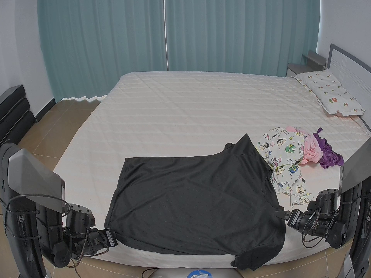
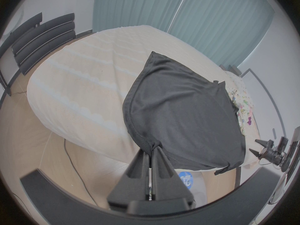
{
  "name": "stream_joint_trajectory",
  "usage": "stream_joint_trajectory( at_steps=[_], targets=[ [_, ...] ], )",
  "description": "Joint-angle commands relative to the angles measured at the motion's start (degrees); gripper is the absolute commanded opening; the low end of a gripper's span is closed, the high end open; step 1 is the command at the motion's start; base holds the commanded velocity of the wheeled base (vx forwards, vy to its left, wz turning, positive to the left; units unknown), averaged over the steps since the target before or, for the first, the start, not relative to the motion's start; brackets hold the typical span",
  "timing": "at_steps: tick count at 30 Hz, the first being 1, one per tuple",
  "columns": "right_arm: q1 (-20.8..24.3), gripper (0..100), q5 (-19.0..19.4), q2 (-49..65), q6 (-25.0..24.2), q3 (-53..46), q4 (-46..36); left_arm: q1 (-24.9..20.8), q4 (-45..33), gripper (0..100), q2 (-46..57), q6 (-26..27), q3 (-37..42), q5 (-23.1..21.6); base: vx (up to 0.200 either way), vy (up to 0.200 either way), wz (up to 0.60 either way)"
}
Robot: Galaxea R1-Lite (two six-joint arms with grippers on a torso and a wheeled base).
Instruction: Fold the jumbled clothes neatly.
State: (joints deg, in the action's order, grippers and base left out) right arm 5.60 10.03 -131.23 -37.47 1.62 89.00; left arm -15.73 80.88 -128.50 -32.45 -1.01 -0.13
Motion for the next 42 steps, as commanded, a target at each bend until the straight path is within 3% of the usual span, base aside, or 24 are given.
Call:
stream_joint_trajectory(
  at_steps=[1, 5, 6, 10, 20, 27, 31, 35, 36, 42],
  targets=[
    [-0.6, 100, 0.1, -6.6, 1.5, 2.3, 1.0, 0.1, 0.0, 0, 3.5, -2.4, 0.8, -2.8, 0.0, 0.0, 0.0],
    [-0.1, 100, 0.1, -8.5, 1.9, 5.3, 0.8, 0.1, 0.1, 0, 3.5, -2.5, 0.8, -3.0, 0.0, 0.0, 0.0],
    [-0.1, 0, 0.1, -8.8, 2.0, 5.7, 0.8, 0.1, 0.1, 0, 3.5, -2.5, 0.7, -3.0, 0.0, 0.0, 0.0],
    [0.1, 0, -0.4, -10.7, 4.7, 8.6, -0.2, 0.8, 0.1, 0, 3.7, -2.6, 0.0, -3.0, 0.0, 0.0, 0.0],
    [-4.3, 0, -0.5, -9.2, 4.7, 19.4, -0.8, 1.1, -0.8, 0, 6.4, -6.0, -3.2, -3.0, 0.0, 0.0, 0.0],
    [-4.8, 0, 0.1, -7.5, 4.8, 25.9, -2.1, 3.0, -8.3, 0, 11.0, -8.5, -7.0, -3.6, 0.0, 0.0, 0.0],
    [-4.4, 0, 0.1, -8.5, 4.8, 32.7, -7.4, 3.9, -16.5, 0, 12.4, -9.4, -8.2, -7.2, 0.0, 0.0, 0.0],
    [-4.3, 0, 0.0, -10.4, 4.8, 36.7, -10.4, 4.3, -18.3, 0, 11.9, -9.3, -8.5, -7.7, 0.0, 0.0, 0.0],
    [-4.2, 100, 0.0, -11.2, 4.8, 38.1, -11.0, 4.7, -18.3, 0, 11.5, -9.4, -8.9, -7.7, 0.0, 0.0, 0.0],
    [-3.4, 100, -0.1, -12.5, 4.7, 37.7, -11.2, 4.9, -18.0, 0, 7.8, -11.0, -11.2, -8.0, 0.0, 0.0, 0.0]
  ],
)
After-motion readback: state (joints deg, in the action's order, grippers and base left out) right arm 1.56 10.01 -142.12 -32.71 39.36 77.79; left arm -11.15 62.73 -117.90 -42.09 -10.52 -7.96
